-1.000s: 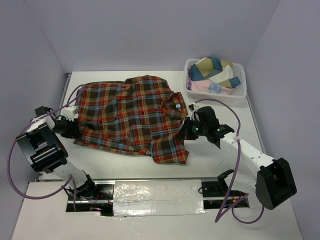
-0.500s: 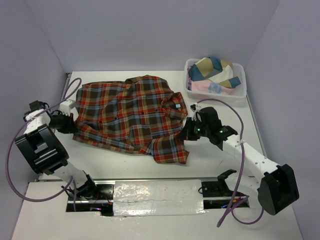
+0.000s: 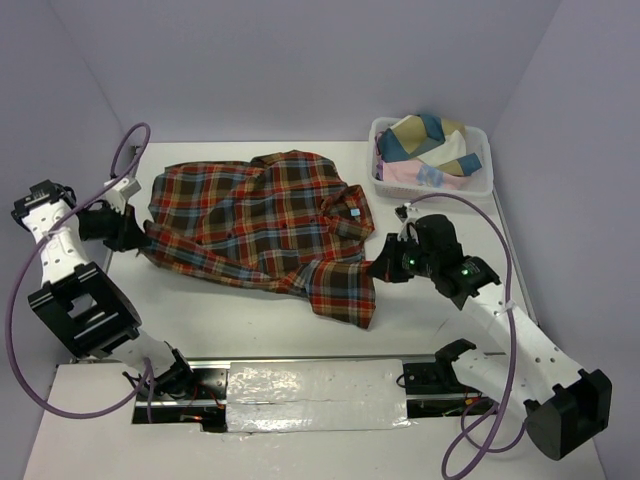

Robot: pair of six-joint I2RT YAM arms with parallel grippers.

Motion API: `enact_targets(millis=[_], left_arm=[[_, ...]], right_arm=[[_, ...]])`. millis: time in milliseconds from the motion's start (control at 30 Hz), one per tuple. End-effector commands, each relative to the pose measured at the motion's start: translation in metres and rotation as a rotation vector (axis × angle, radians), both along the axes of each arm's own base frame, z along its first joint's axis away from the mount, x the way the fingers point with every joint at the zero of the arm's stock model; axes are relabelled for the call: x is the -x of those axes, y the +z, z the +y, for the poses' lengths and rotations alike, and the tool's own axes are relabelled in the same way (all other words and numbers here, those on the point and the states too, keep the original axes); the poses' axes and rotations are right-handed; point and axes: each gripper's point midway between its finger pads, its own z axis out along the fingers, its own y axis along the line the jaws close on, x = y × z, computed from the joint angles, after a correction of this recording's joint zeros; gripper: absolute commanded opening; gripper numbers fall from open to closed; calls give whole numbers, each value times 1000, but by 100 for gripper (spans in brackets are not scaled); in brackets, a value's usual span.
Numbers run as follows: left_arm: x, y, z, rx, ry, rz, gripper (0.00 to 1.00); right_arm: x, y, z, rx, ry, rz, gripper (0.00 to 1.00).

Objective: Fold and stack the long sleeve shirts
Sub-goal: Flatten the shirt out

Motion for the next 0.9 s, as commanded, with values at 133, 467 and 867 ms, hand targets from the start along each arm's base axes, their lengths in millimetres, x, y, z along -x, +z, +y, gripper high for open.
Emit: enact_targets(millis=[133, 467, 867], left_arm=[[16, -61, -29, -149, -133, -25, 7], [16, -111, -54, -196, -143, 72, 45], [4, -85, -74, -51, -98, 45, 70]], right_arm=[[-12, 14, 11, -52, 22, -30, 0], [-7, -1, 11, -56, 6, 5, 0], [-6, -7, 12, -61, 8, 6, 0]])
